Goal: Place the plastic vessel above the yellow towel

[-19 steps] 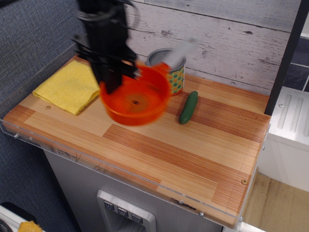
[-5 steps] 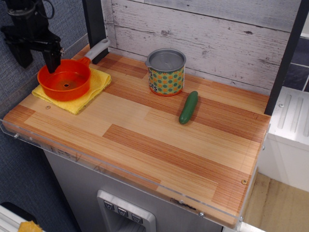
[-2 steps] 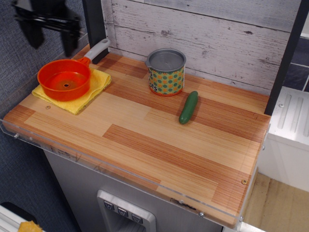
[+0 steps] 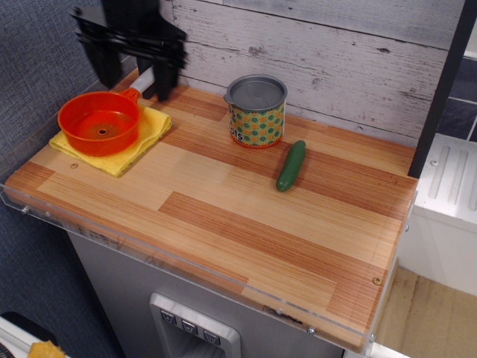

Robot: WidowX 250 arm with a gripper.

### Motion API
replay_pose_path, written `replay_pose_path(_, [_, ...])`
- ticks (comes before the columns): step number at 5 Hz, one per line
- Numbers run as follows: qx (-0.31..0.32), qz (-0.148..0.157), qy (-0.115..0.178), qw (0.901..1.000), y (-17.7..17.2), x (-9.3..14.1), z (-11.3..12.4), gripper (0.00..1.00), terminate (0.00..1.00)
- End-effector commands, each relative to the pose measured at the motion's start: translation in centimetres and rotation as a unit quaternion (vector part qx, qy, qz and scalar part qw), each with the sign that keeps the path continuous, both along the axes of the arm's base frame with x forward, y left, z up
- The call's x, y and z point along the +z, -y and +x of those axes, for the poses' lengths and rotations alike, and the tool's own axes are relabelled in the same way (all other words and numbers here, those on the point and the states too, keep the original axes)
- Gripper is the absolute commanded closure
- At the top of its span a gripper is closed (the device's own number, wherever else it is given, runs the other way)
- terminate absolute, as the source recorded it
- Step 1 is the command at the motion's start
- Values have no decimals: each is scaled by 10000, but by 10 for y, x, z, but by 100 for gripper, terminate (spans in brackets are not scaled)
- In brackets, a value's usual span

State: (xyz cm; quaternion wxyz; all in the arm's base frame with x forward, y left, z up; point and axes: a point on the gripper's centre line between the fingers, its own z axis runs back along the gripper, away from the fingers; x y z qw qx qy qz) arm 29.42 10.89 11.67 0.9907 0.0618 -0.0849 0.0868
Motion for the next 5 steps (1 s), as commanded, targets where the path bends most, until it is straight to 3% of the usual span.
replay_pose_path(1, [-197, 72, 55, 9998, 45, 21, -3, 0, 0])
replay_pose_path(3, [-52, -70, -305, 9995, 56, 34, -31, 0, 0])
replay_pose_path(4, [-52, -70, -305, 9995, 56, 34, -31, 0, 0])
replay_pose_path(5, [-52, -70, -305, 9995, 56, 34, -31, 0, 100])
